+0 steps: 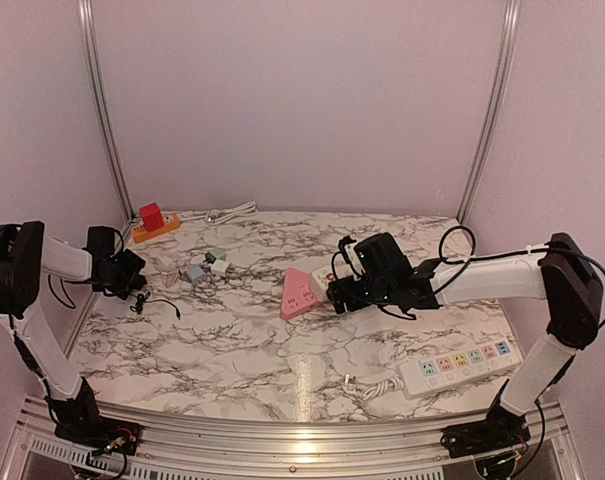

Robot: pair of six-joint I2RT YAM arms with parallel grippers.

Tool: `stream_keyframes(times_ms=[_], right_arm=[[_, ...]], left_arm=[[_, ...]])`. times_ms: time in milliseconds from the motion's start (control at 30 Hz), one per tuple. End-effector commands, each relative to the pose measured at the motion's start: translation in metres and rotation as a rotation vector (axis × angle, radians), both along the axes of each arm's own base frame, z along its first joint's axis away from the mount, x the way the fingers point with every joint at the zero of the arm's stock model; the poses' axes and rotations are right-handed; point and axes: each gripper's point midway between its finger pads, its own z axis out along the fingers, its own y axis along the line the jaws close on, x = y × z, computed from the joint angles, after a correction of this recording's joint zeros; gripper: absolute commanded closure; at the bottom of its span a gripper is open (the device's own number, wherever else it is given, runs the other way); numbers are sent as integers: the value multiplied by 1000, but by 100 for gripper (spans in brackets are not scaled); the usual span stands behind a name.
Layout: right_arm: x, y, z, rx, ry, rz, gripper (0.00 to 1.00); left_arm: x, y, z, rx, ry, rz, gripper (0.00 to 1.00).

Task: Insert the plug
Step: Adjust the plug at the center of the board.

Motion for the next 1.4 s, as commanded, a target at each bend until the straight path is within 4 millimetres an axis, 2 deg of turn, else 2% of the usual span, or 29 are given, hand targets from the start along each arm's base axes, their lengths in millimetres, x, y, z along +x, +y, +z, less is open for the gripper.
stream_keyframes(times_ms=[0, 133, 267, 567, 633, 767, 867, 1067, 1200, 1267, 1367], right_arm=[[2, 2, 7, 23, -13, -17, 9], [2, 2, 8, 29, -16, -23, 9], [3, 2, 9, 33, -19, -25, 9], [4, 1, 10, 32, -21, -33, 9], [4, 1, 11, 37, -22, -33, 10], [4, 2, 12, 42, -23, -34, 10], [3, 1, 12, 43, -21, -35, 10], [2, 3, 10, 48, -13, -29, 10], [1, 4, 12, 49, -12, -25, 11], [1, 3, 14, 49, -18, -26, 11], [0, 2, 13, 50, -20, -29, 11]], left_arm=[[-11, -9, -21, -31, 71, -48, 28], [-14, -19, -28, -61, 78, -90, 37], [-17, -39, -33, -70, 89, -160, 40], [-29, -61, -35, -82, 97, -229, 42], [-33, -75, -36, -79, 102, -265, 42], [-45, -84, -38, -72, 111, -290, 42], [-52, -82, -33, -67, 98, -282, 41], [-31, -56, 17, -23, -28, -176, 39], [-25, -48, 44, -31, -92, -123, 38], [-28, -48, 48, -31, -100, -116, 38], [-37, -44, 43, -19, -78, -103, 37]])
